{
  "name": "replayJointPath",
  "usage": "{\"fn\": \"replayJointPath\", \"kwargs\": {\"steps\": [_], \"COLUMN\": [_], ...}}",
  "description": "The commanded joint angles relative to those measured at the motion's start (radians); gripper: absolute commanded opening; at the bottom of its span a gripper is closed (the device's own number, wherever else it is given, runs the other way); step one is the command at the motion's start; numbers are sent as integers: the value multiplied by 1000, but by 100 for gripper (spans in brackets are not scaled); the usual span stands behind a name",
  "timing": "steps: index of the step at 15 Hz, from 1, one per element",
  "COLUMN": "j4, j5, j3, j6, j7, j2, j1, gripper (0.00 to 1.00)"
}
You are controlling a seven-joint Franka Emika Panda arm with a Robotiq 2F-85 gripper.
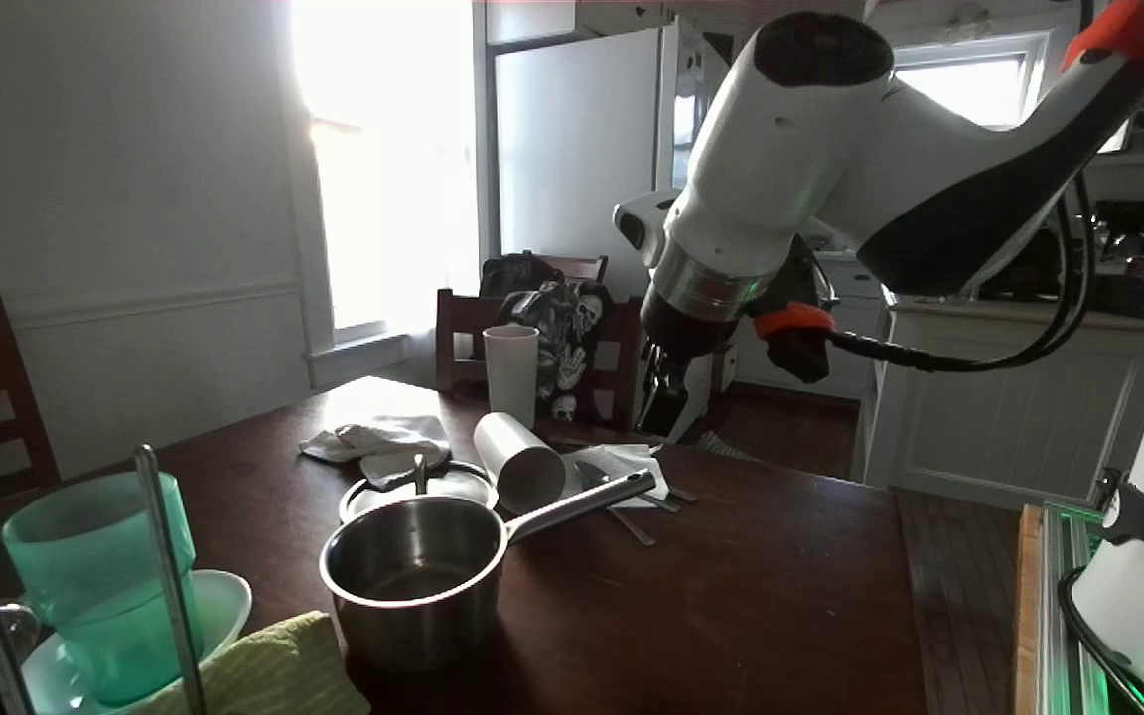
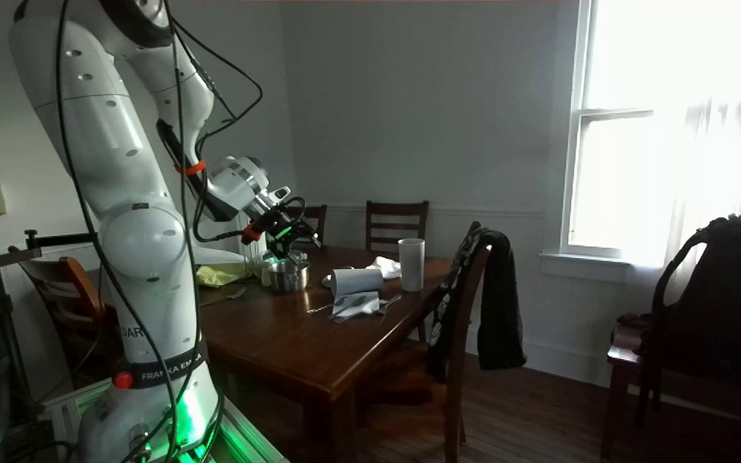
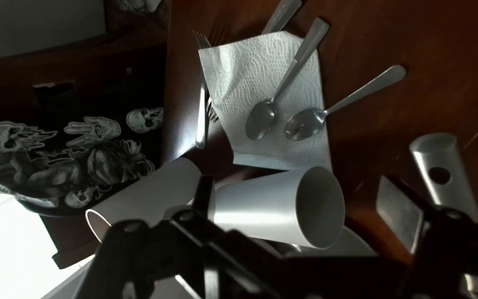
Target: Set the grey cup upright
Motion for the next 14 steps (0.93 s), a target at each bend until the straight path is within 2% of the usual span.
{"fn": "replayJointPath", "kwargs": {"steps": [1, 4, 7, 8, 9, 12, 13, 14], "j4": [95, 150, 209, 232, 258, 350, 274, 303], "j5": [-194, -304, -428, -464, -491, -547, -475, -485], "j3": [65, 70, 48, -123, -160, -330, -357, -392], "j6": [-58, -110, -174, -185, -186, -163, -131, -130], "j7": [93, 118, 164, 176, 191, 206, 169, 170], "j2": [145, 257, 386, 417, 454, 540, 447, 479], "j1": [-82, -102, -89, 76, 107, 256, 280, 312], "gripper": [100, 100, 100, 100, 100, 100, 100, 100]}}
